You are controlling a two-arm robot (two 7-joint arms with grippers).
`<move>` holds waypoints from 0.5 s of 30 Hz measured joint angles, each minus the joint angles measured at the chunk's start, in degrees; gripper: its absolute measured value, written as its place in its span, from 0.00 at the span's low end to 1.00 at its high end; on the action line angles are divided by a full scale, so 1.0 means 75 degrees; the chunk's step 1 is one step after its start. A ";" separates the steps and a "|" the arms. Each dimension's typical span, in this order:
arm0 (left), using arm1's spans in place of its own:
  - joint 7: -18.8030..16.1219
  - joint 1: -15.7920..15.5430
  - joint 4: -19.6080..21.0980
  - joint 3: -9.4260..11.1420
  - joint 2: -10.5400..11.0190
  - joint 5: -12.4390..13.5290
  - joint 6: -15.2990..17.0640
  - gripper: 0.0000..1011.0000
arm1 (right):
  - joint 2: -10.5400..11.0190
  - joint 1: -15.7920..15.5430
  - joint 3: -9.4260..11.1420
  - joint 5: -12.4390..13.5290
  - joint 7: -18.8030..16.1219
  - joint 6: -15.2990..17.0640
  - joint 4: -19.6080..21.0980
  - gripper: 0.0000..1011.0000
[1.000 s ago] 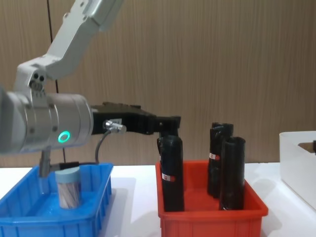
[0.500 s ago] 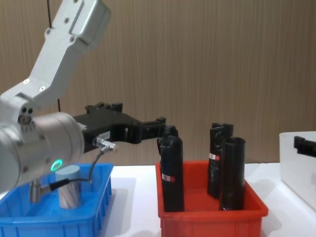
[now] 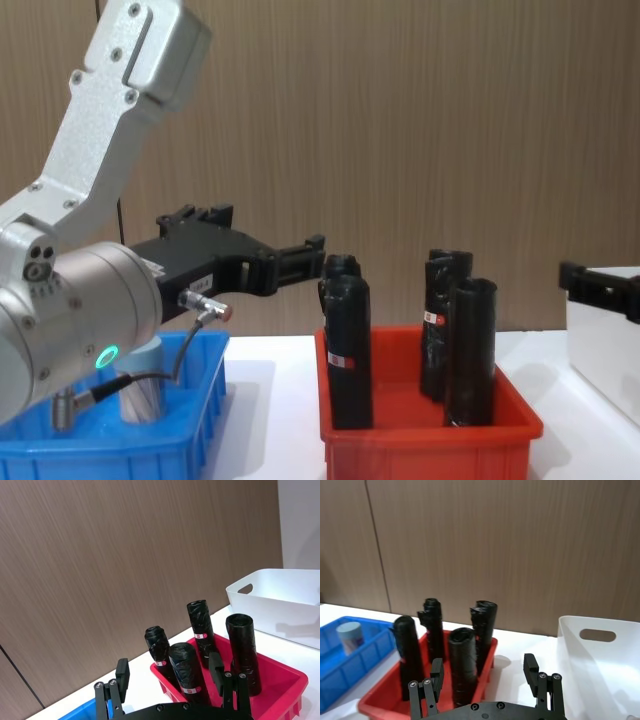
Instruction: Pick the cotton swabs from the blue box and place them into the white box.
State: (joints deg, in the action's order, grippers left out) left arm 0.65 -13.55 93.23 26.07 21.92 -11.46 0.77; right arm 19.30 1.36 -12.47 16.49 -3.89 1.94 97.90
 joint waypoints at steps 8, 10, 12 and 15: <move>-0.0004 -0.0002 0.0000 -0.0002 -0.0003 0.0000 0.0000 0.99 | 0.0008 -0.0274 -0.0065 -0.0006 0.0011 -0.0004 0.0413 0.99; -0.0005 -0.0003 0.0000 -0.0003 -0.0004 0.0000 0.0000 0.99 | 0.0008 -0.0285 -0.0068 -0.0006 0.0011 -0.0003 0.0430 0.99; -0.0004 -0.0004 -0.0001 -0.0004 -0.0004 0.0000 0.0000 0.99 | 0.0008 -0.0291 -0.0068 -0.0006 0.0011 -0.0003 0.0437 0.99; -0.0004 -0.0005 -0.0002 -0.0006 -0.0004 -0.0001 0.0000 0.99 | 0.0006 -0.0293 -0.0068 -0.0006 0.0011 -0.0003 0.0441 0.99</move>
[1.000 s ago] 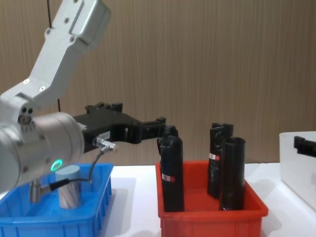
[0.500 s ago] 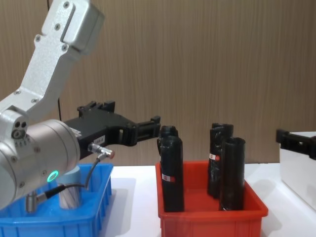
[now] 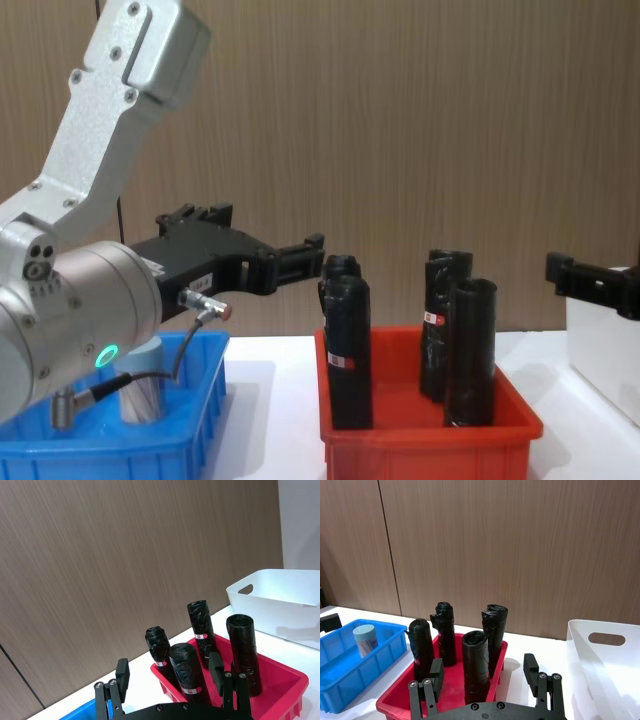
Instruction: Pick the cotton swabs from the blue box and place them into the white box.
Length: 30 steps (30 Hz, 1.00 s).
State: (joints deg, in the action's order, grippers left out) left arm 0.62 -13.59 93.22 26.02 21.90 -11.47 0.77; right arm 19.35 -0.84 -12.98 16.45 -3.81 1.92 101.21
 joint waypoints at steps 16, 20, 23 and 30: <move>0.0001 0.0000 -0.0006 -0.0001 -0.0001 -0.0002 0.0003 0.99 | -0.0005 0.0018 0.0011 -0.0002 -0.0031 0.0003 -0.0018 0.99; 0.0001 0.0000 -0.0006 0.0000 0.0000 -0.0001 0.0003 0.99 | -0.0020 0.0129 0.0022 -0.0059 -0.0191 -0.0019 -0.0158 0.99; 0.0001 0.0000 -0.0006 0.0000 -0.0001 -0.0002 0.0003 0.99 | -0.0041 0.0248 0.0029 -0.0093 -0.0348 -0.0036 -0.0323 0.99; 0.0001 0.0000 -0.0006 0.0001 0.0000 -0.0002 0.0003 0.99 | -0.0129 0.0658 0.0056 -0.0183 -0.0837 -0.0055 -0.0877 0.99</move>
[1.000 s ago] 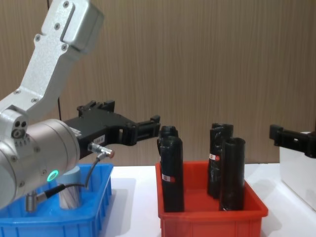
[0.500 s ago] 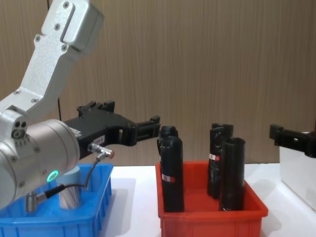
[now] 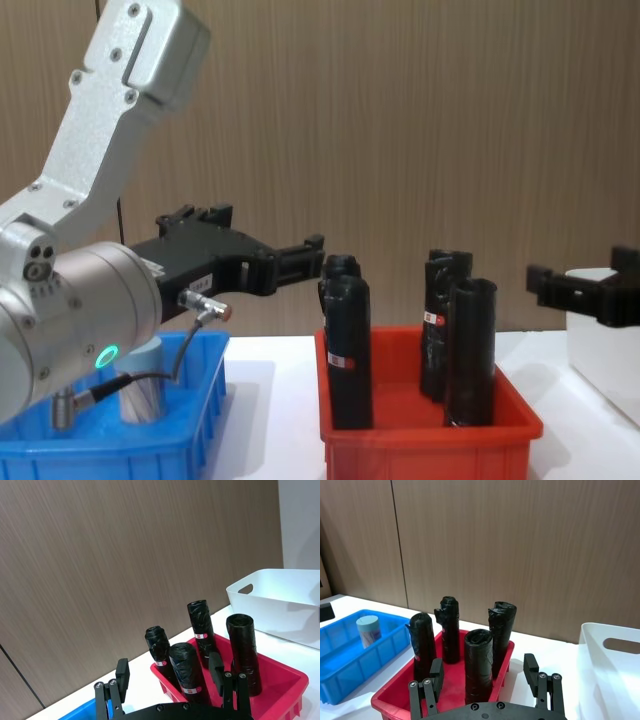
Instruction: Pick the cotton swabs from the blue box and place them into the white box.
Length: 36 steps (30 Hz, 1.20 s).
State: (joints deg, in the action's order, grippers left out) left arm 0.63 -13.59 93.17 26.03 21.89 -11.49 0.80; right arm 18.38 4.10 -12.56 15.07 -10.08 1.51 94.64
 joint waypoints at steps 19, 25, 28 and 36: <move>0.0000 0.0000 0.0000 0.0000 0.0000 0.0001 0.0000 0.99 | -0.0317 0.1347 0.0063 0.0217 -0.1521 -0.0085 -0.1931 0.99; 0.0000 0.0000 0.0000 0.0000 0.0000 0.0000 0.0000 0.99 | -0.0444 0.1784 0.0063 0.0327 -0.1996 -0.0182 -0.2634 0.99; 0.0000 0.0000 0.0000 0.0000 0.0000 0.0001 -0.0001 0.99 | -0.0516 0.2026 0.0052 0.0370 -0.2205 -0.0241 -0.3004 0.99; 0.0000 0.0000 0.0000 0.0000 0.0000 0.0001 -0.0001 0.99 | -0.0711 0.2604 -0.0003 0.0469 -0.2598 -0.0427 -0.3922 0.99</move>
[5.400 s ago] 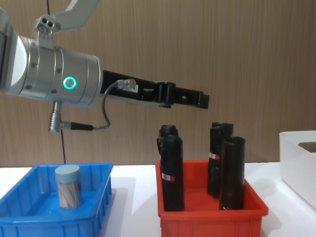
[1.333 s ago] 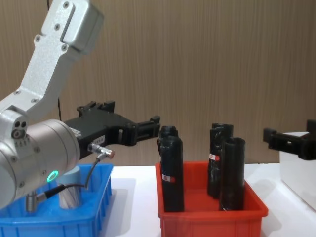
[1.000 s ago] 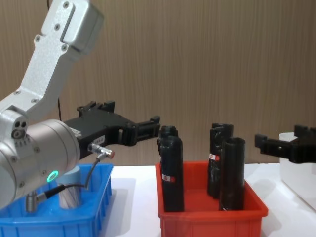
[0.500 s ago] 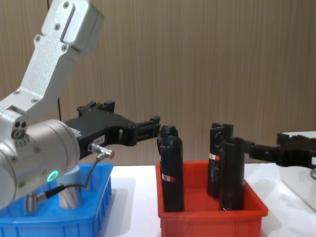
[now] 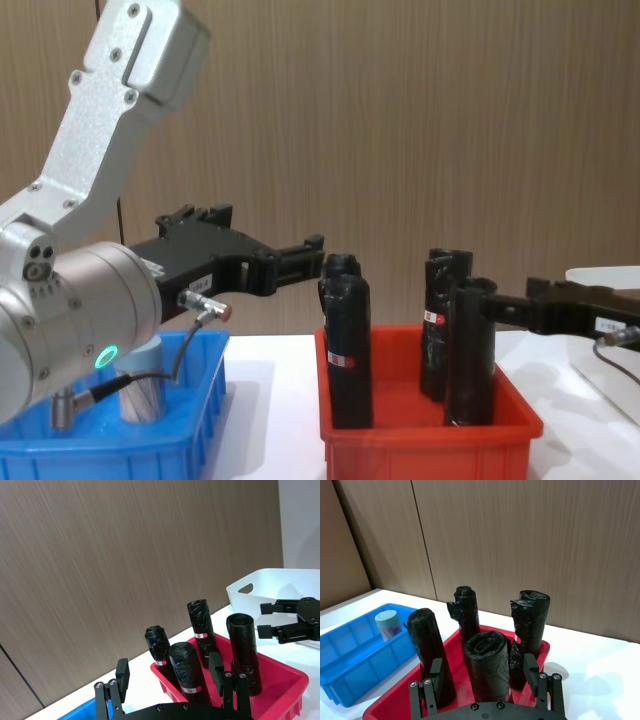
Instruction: Pick the cotton swabs from the blue box and place them into the white box.
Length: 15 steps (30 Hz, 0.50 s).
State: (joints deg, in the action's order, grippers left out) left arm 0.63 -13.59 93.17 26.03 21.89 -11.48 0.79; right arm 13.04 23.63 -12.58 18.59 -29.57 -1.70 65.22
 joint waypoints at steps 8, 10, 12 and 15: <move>0.0000 0.0000 0.0000 0.0000 0.0000 0.0000 0.0000 0.99 | -0.0183 0.0511 -0.0066 0.0068 -0.0281 -0.0194 -0.0819 0.99; 0.0000 0.0000 0.0000 0.0000 0.0000 0.0000 0.0000 0.99 | -0.0224 0.0628 -0.0086 0.0076 -0.0340 -0.0244 -0.1009 0.99; 0.0000 0.0000 0.0000 0.0000 0.0000 0.0000 0.0000 0.99 | -0.0267 0.0739 -0.0101 0.0089 -0.0388 -0.0294 -0.1195 0.99; 0.0000 0.0000 0.0000 0.0000 0.0000 0.0000 0.0000 0.99 | -0.0305 0.0843 -0.0118 0.0100 -0.0439 -0.0330 -0.1358 0.99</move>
State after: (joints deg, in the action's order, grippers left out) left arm 0.63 -13.59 93.17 26.03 21.89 -11.48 0.79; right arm 10.76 29.95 -13.46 19.34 -32.86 -4.18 55.04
